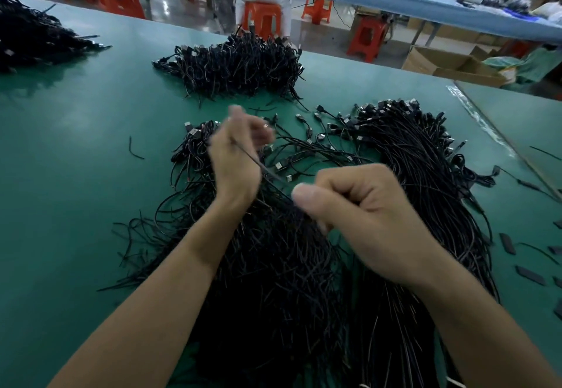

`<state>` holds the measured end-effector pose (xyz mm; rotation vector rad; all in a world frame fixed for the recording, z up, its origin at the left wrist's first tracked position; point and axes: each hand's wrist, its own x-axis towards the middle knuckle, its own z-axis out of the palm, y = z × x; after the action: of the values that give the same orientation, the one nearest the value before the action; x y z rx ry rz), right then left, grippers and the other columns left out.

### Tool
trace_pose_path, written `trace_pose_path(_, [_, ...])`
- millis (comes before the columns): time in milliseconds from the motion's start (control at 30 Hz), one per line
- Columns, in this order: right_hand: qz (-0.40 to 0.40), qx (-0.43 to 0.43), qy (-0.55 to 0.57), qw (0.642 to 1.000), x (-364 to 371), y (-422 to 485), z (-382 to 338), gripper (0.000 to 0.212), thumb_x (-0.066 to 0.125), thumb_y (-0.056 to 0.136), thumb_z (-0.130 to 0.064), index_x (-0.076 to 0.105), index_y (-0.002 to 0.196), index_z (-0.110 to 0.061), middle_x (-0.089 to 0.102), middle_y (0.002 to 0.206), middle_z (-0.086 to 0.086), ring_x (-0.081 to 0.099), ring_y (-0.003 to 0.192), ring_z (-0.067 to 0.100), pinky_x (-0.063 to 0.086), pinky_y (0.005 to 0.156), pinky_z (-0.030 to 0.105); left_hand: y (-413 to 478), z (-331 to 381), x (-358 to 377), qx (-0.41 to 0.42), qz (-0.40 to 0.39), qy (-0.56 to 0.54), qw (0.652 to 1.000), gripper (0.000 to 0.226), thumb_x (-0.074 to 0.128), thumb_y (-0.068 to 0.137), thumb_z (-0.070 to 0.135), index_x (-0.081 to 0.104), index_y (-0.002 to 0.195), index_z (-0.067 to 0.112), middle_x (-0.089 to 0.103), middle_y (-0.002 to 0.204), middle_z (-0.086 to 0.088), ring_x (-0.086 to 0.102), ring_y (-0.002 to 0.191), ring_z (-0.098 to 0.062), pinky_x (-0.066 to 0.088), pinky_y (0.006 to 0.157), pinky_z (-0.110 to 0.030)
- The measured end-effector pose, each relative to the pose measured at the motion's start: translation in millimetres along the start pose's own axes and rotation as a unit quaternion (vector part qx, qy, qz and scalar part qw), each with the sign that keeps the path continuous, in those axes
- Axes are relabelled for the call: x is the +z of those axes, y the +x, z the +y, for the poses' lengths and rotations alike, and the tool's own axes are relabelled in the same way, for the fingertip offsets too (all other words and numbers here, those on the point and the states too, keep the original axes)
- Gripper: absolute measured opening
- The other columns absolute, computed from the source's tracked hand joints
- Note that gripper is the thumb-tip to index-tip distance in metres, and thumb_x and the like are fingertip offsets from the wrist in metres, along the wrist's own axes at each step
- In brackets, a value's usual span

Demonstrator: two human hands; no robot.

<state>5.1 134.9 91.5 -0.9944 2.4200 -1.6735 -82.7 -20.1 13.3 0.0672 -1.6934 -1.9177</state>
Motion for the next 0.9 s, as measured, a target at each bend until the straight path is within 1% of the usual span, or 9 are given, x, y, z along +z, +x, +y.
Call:
trace_pose_path(100, [0.125,0.044,-0.039,0.99,-21.8,1.4,16.0,0.047,0.06,0.095,-0.024,0.047,0.053,-0.008,0.039,0.043,-0.012,0.032,0.037,0.001,0.03,0.043,0.008,16.5,16.4,-17.6,0.068,0.191,-0.023,0.979,0.035,0.041,0.106,0.025,0.045,0.072,0.018,0.041,0.064,0.005,0.039,0.054,-0.003,0.035,0.055,-0.02])
trace_pose_path(200, [0.221,0.097,-0.16,0.957,-46.8,2.1,32.4,0.046,0.056,0.099,-0.028,0.053,0.057,-0.01,0.04,0.04,-0.011,0.03,0.035,0.005,0.027,0.039,0.012,19.6,29.0,-32.0,0.147,0.224,0.068,0.961,0.032,0.062,0.096,0.02,0.042,0.073,0.028,0.037,0.066,0.012,0.036,0.054,0.003,0.033,0.056,-0.014])
trace_pose_path(333, [0.056,0.22,-0.348,0.91,-58.8,0.5,42.2,0.031,0.051,0.098,-0.045,0.07,0.102,-0.021,0.067,0.075,-0.008,0.058,0.056,0.006,0.043,0.048,0.012,8.2,39.4,-35.6,0.216,0.011,0.241,0.946,0.031,0.068,0.094,0.02,0.045,0.075,0.025,0.042,0.061,0.015,0.041,0.047,0.0,0.035,0.044,-0.013])
trace_pose_path(400, [-0.054,0.242,-0.372,0.895,-48.8,0.7,41.7,0.056,0.045,0.092,-0.06,0.053,0.136,-0.026,0.066,0.104,-0.009,0.067,0.088,0.011,0.053,0.073,0.018,0.9,42.1,-27.8,0.19,-0.116,0.358,0.907,0.031,0.068,0.095,0.027,0.044,0.074,0.027,0.047,0.059,0.013,0.044,0.045,-0.002,0.039,0.044,-0.015])
trace_pose_path(500, [-0.107,0.219,-0.31,0.919,-28.1,3.9,38.9,0.089,0.029,0.076,-0.084,0.034,0.15,-0.034,0.058,0.117,-0.015,0.058,0.109,0.007,0.046,0.094,0.028,-9.2,37.4,-17.7,0.155,-0.189,0.479,0.843,0.028,0.058,0.097,0.043,0.043,0.078,0.028,0.055,0.065,0.009,0.056,0.055,-0.015,0.043,0.051,-0.026])
trace_pose_path(600, [-0.111,0.216,-0.268,0.932,-16.0,6.7,41.9,0.073,0.032,0.084,-0.081,0.046,0.139,-0.036,0.06,0.103,-0.018,0.059,0.091,0.0,0.045,0.074,0.019,-18.3,27.5,-13.5,0.155,-0.197,0.496,0.831,0.029,0.052,0.099,0.046,0.039,0.082,0.027,0.052,0.067,0.005,0.054,0.059,-0.024,0.045,0.055,-0.037])
trace_pose_path(700, [-0.048,0.167,-0.218,0.96,-8.3,9.7,45.1,0.026,0.05,0.1,-0.044,0.066,0.093,-0.025,0.068,0.075,-0.004,0.063,0.066,0.012,0.051,0.065,0.036,-21.3,23.3,-15.6,0.169,-0.213,0.46,0.845,0.03,0.058,0.097,0.044,0.038,0.082,0.028,0.048,0.063,0.009,0.05,0.055,-0.018,0.037,0.05,-0.032])
trace_pose_path(800, [0.059,0.132,-0.159,0.977,-9.6,9.7,45.9,0.026,0.052,0.1,-0.035,0.068,0.08,-0.032,0.067,0.063,-0.002,0.063,0.062,0.027,0.052,0.062,0.046,-19.5,22.6,-22.6,0.11,-0.264,0.348,0.893,0.028,0.07,0.087,0.047,0.051,0.083,0.027,0.054,0.064,0.011,0.049,0.055,-0.01,0.037,0.05,-0.031])
trace_pose_path(900, [0.144,0.089,-0.144,0.975,-18.1,11.0,48.4,0.025,0.054,0.1,-0.037,0.069,0.08,-0.035,0.068,0.076,0.012,0.061,0.075,0.039,0.05,0.063,0.051,-21.5,27.0,-32.9,0.038,-0.292,0.238,0.926,0.041,0.06,0.083,0.064,0.062,0.076,0.023,0.055,0.056,0.008,0.04,0.046,-0.009,0.041,0.048,-0.034])
